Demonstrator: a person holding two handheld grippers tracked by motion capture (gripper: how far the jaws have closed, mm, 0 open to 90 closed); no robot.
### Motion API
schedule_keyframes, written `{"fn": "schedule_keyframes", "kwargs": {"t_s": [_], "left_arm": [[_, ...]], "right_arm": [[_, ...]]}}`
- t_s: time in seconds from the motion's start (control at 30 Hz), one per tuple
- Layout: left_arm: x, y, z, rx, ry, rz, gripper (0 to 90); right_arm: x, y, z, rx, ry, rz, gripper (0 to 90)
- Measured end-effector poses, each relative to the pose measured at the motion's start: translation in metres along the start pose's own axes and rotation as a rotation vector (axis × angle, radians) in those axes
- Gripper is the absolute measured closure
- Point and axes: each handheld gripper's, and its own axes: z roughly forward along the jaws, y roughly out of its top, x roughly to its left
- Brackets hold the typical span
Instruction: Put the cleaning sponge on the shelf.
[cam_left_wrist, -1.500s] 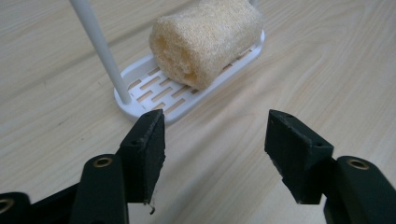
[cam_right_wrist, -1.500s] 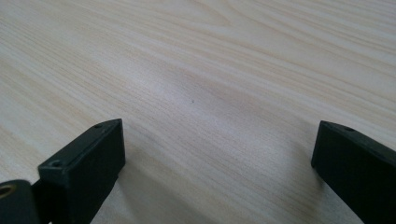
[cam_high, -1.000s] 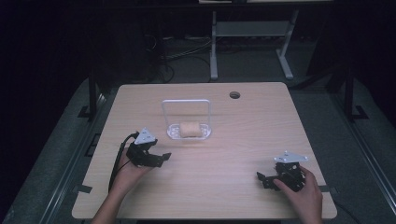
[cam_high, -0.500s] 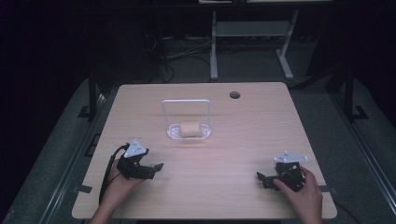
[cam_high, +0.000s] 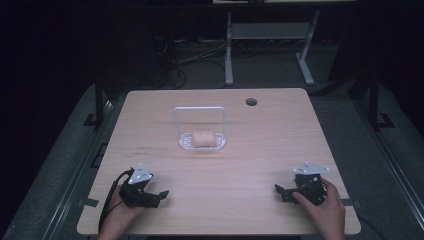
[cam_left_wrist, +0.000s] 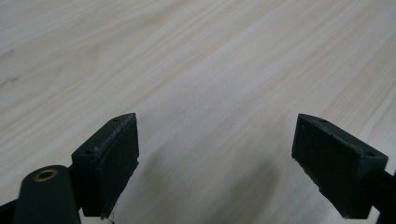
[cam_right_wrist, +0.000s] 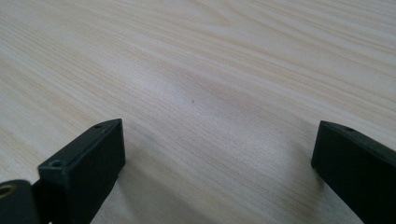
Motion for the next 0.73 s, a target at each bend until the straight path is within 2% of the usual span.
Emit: {"fn": "schedule_keyframes", "kwargs": {"t_s": [0.13, 0.27, 0.33, 0.73], "left_arm": [[0.003, -0.010, 0.002, 0.028, -0.002, 0.002, 12.9], [0.005, -0.015, 0.000, 0.003, -0.007, 0.006, 12.7], [0.005, -0.019, 0.000, -0.035, -0.011, 0.008, 12.7], [0.005, -0.020, 0.000, -0.034, -0.011, 0.009, 12.9]], "right_arm": [[0.000, 0.000, 0.000, 0.000, 0.000, 0.000, 2.6], [0.000, 0.000, 0.000, 0.000, 0.000, -0.001, 2.6], [0.000, 0.000, 0.000, 0.000, 0.000, -0.001, 2.6], [0.000, 0.000, 0.000, 0.003, -0.001, -0.002, 2.6]]}}
